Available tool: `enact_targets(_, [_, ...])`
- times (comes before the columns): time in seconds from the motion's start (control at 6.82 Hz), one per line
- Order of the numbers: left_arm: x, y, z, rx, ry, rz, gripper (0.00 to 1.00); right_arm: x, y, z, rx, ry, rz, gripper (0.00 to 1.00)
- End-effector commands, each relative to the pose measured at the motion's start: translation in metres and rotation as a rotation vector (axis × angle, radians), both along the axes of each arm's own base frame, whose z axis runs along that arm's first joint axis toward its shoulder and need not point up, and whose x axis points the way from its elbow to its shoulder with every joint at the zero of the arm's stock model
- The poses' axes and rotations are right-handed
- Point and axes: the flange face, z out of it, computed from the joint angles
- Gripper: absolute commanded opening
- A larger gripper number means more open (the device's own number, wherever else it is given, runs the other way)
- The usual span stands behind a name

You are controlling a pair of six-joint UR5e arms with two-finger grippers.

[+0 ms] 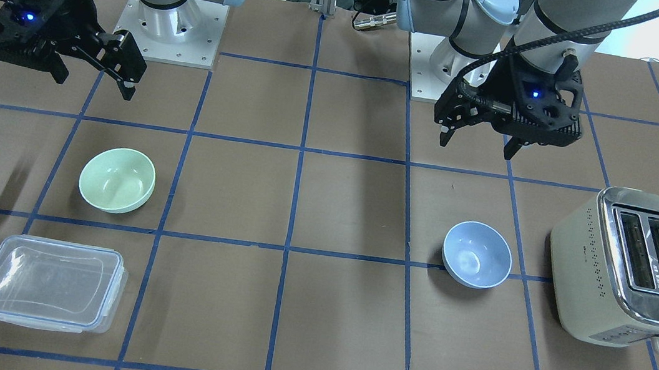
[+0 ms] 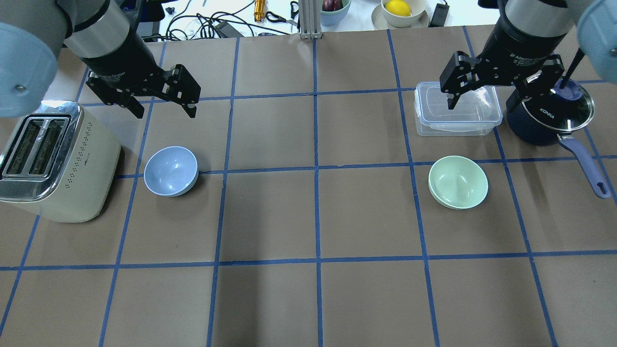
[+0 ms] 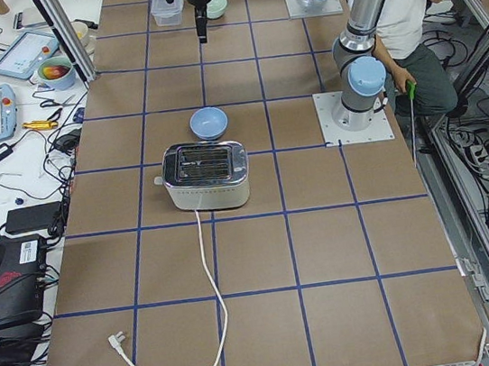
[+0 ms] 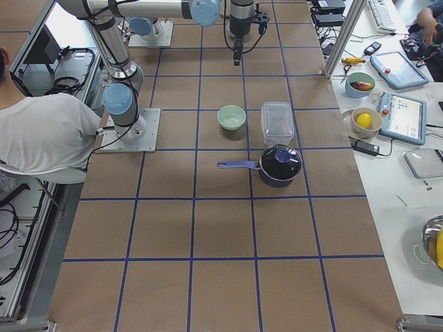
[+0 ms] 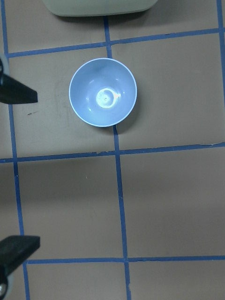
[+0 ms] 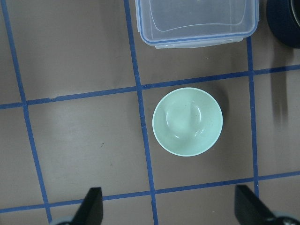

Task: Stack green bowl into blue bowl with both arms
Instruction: 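Lower the left gripper onto the rim of the pale blue bowl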

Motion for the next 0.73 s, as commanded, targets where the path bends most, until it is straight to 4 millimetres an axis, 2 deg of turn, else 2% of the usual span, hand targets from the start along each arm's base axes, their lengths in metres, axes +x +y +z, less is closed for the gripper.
enact_targets(0.0, [0.006,-0.004,-0.047,-0.060,-0.005,0.001,1.00,0.001,0.000,-0.002,0.003,-0.001,0.001,1.00])
enact_targets(0.29, [0.040,-0.025,-0.139,0.002,-0.002,0.054,1.00,0.001,0.000,-0.002,0.003,-0.001,0.001,1.00])
enact_targets(0.44, [0.057,-0.026,-0.187,0.072,-0.009,0.039,1.00,0.001,0.001,-0.001,0.002,-0.001,0.001,1.00])
enact_targets(0.59, [0.074,-0.031,-0.222,0.116,-0.060,0.051,1.00,0.001,0.001,-0.001,0.001,-0.001,0.001,1.00])
